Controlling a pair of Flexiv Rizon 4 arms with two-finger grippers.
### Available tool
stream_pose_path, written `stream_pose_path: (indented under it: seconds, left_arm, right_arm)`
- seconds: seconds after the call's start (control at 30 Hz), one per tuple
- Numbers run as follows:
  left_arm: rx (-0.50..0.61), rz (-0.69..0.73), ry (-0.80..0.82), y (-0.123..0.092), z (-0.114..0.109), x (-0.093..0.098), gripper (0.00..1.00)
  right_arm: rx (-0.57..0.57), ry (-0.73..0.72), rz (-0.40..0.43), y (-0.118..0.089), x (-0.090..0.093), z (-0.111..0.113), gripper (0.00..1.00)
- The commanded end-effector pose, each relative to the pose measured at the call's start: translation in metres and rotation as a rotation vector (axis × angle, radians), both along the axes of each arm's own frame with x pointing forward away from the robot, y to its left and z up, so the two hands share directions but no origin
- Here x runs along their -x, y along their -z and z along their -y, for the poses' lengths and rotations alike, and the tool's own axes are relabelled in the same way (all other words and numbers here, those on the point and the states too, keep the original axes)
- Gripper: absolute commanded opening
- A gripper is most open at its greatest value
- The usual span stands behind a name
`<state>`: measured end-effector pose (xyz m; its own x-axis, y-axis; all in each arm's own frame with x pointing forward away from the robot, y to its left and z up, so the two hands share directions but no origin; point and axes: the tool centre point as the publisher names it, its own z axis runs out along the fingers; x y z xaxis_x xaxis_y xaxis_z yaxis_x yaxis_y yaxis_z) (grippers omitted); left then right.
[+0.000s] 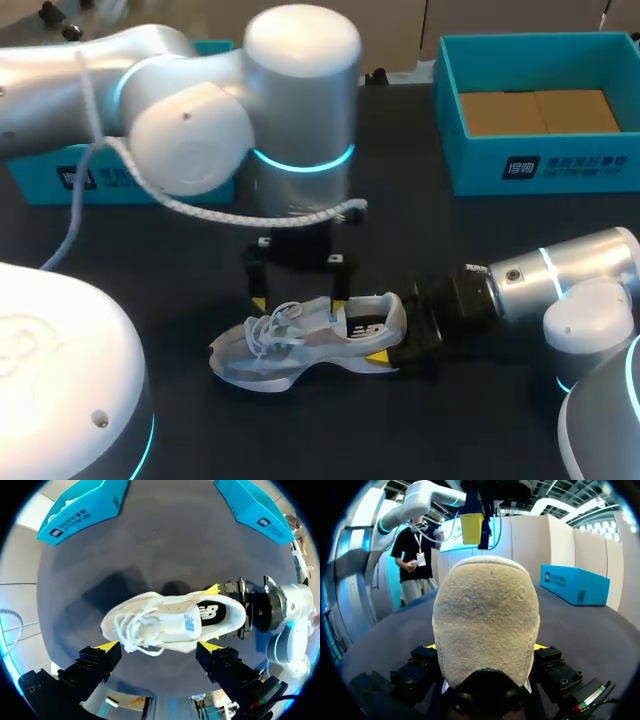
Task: Take the shoe out of the shoebox, open the shoe tongue, remove and reinsert the insole, then place the shoe into the shoebox
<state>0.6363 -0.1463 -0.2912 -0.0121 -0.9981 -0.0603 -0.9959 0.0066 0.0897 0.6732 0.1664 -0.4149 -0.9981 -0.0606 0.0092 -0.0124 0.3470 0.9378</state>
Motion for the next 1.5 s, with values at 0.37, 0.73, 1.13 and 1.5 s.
stream_pose_path:
  seconds: [0.37, 0.73, 1.13, 1.5]
  left_arm:
    - [-0.161, -0.031, -0.059, 0.031, 0.032, -0.005, 1.00]
    - [-0.231, -0.034, -0.096, 0.053, 0.028, -0.011, 1.00]
    - [-0.259, -0.078, -0.109, 0.059, 0.017, -0.007, 0.72]
    - [-0.182, -0.078, -0.122, 0.035, 0.006, -0.002, 0.40]
  right_arm:
    - [0.004, 0.001, 0.000, 0.002, 0.001, -0.003, 0.00]
    - [0.004, 0.001, 0.000, 0.002, 0.001, -0.003, 0.00]
    - [0.004, 0.001, 0.000, 0.002, 0.001, -0.003, 0.00]
    - [0.004, 0.001, 0.000, 0.002, 0.001, -0.003, 0.00]
